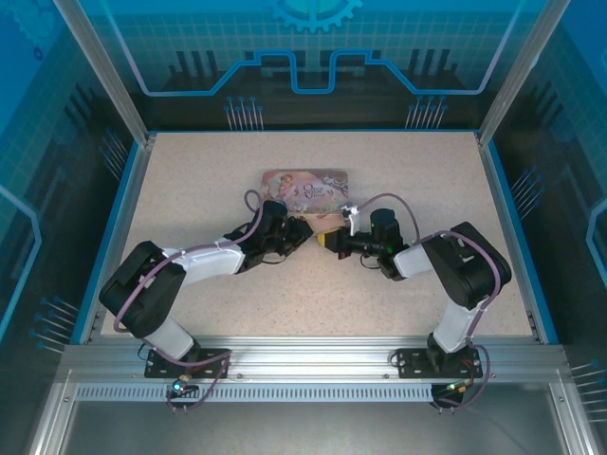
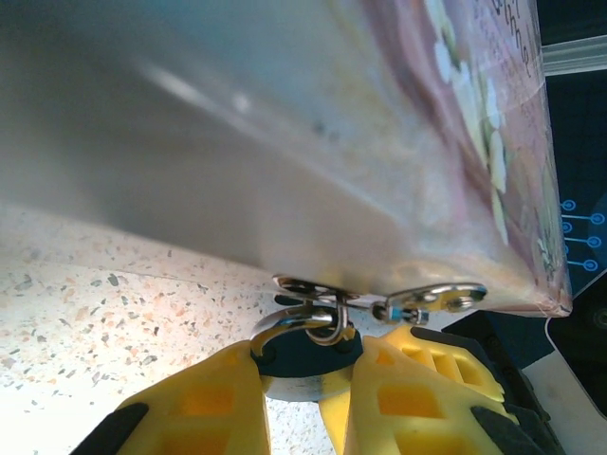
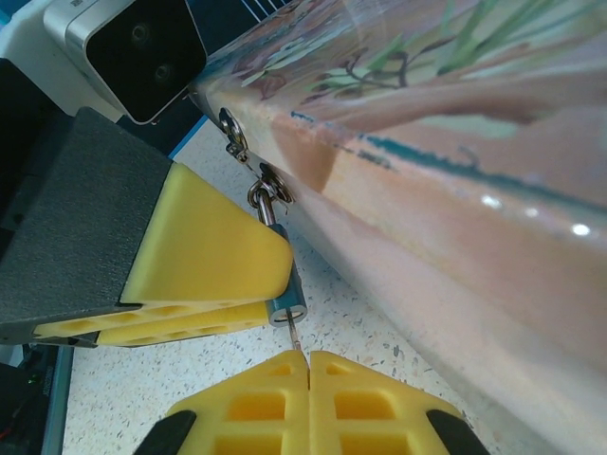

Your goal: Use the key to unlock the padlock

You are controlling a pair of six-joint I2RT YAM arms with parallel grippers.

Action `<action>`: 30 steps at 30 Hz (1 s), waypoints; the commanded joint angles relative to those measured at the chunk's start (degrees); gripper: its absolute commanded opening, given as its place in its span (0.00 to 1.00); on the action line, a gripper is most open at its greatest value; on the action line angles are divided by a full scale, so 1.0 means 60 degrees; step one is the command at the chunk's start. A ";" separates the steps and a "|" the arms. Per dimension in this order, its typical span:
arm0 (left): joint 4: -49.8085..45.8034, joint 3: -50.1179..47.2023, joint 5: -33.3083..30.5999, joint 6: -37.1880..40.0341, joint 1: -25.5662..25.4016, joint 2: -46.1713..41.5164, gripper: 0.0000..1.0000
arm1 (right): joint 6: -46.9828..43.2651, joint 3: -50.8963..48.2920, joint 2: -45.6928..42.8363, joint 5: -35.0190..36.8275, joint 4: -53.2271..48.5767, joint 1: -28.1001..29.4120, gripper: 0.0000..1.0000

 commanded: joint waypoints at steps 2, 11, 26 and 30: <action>0.0622 0.0030 0.1145 -0.0253 -0.0257 -0.0001 0.04 | -0.0111 0.0467 0.0423 0.0187 0.0615 0.0376 0.00; 0.0757 0.0198 0.1121 -0.0359 -0.0251 -0.0015 0.04 | 0.0007 0.0106 0.0904 0.0329 0.1321 0.0467 0.00; 0.0795 0.0029 0.1145 -0.0422 -0.0417 0.0203 0.04 | 0.0573 0.0494 0.0902 0.0444 0.2147 0.0445 0.00; 0.0834 0.0059 0.1167 -0.0432 -0.0478 0.0292 0.04 | 0.1096 0.0590 0.0946 0.0641 0.2768 0.0442 0.00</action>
